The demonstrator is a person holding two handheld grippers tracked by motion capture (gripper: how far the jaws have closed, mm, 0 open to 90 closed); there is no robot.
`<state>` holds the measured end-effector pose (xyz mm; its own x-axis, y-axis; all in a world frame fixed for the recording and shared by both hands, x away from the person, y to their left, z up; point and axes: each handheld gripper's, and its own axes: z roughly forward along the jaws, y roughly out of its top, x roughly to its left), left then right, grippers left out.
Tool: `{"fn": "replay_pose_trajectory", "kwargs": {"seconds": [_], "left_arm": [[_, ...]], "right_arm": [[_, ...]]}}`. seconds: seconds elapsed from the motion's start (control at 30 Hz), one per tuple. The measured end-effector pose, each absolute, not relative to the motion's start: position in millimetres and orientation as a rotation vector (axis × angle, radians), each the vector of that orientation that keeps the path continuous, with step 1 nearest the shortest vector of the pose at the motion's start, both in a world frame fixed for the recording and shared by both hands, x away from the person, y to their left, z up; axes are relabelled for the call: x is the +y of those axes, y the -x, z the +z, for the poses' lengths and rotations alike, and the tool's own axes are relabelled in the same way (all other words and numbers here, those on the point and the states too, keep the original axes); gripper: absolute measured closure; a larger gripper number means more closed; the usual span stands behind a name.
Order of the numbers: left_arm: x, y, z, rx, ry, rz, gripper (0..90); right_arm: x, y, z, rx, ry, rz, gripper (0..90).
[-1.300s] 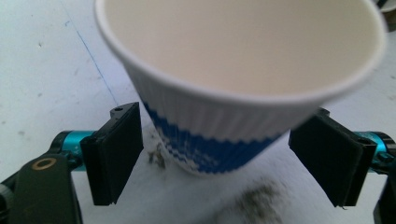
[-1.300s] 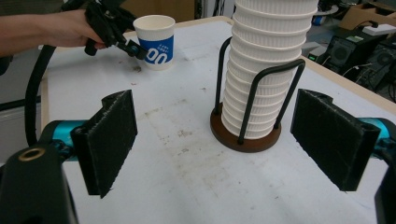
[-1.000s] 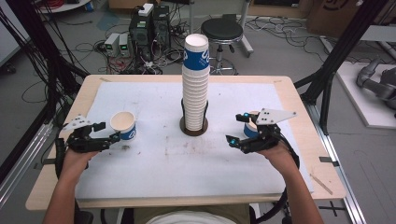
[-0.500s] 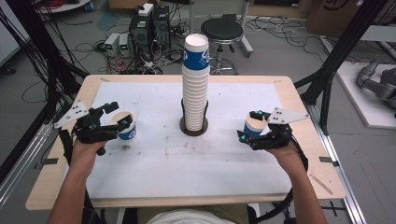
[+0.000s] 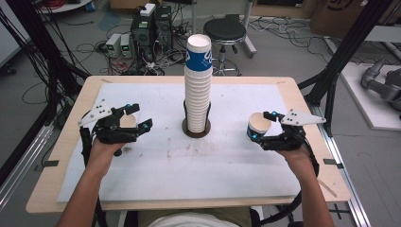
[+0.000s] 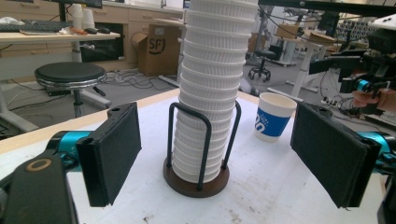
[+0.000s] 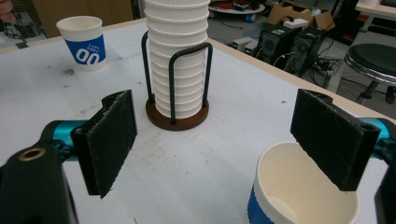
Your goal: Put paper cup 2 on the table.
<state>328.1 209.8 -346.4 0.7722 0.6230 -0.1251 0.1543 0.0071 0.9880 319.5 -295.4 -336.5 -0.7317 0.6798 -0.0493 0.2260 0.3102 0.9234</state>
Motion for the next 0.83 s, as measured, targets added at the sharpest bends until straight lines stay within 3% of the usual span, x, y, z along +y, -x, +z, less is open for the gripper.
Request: {"fn": "replay_pose_trajectory", "kwargs": {"seconds": [0.83], "left_arm": [[203.2,-327.7,-349.5,0.63,-1.577,0.404,16.1]], "right_arm": [[-291.6,-318.7,-336.1,2.153,-0.788,1.428,14.8]]}}
